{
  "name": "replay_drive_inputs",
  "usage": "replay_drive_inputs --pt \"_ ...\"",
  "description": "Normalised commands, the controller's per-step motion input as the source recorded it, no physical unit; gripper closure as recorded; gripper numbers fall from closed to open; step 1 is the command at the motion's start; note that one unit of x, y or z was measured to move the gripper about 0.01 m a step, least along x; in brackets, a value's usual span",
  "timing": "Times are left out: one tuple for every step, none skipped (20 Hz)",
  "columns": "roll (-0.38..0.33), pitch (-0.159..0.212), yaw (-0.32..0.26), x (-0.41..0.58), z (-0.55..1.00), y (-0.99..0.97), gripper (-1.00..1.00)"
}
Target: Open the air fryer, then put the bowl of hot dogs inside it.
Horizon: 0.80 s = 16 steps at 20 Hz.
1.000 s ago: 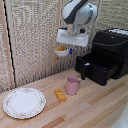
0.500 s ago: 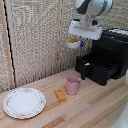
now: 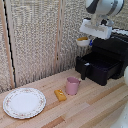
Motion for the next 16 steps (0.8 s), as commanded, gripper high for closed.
replay_drive_inputs --pt "0.0 -0.02 -0.179 0.0 0.0 -0.71 1.0" --pt "0.0 -0.005 -0.176 -0.006 0.0 -0.72 1.0" --pt "0.0 -0.001 -0.175 -0.009 -0.01 -0.73 1.0" --pt "0.0 0.0 -0.17 0.0 -0.07 -0.74 1.0" --pt "0.0 0.0 -0.16 0.0 -0.09 -0.77 1.0" --pt "0.0 0.0 -0.152 0.0 -0.13 -0.77 1.0" --pt "0.0 0.0 -0.132 0.0 -0.16 -0.7 1.0" --pt "0.007 0.0 -0.097 0.097 -0.17 -0.61 1.0" --pt "0.012 0.0 -0.077 0.171 -0.19 -0.49 1.0" --pt "0.024 0.025 -0.057 0.257 -0.25 -0.41 1.0" --pt "0.05 0.075 -0.009 0.457 -0.25 -0.4 1.0" --pt "0.059 0.103 0.0 0.546 -0.26 -0.39 1.0" --pt "0.046 0.099 0.005 0.551 -0.26 -0.34 1.0" --pt "0.042 0.1 0.015 0.554 -0.26 -0.33 1.0" --pt "0.034 0.094 0.025 0.534 -0.23 -0.3 1.0" --pt "0.04 0.096 0.026 0.5 -0.2 -0.33 1.0"
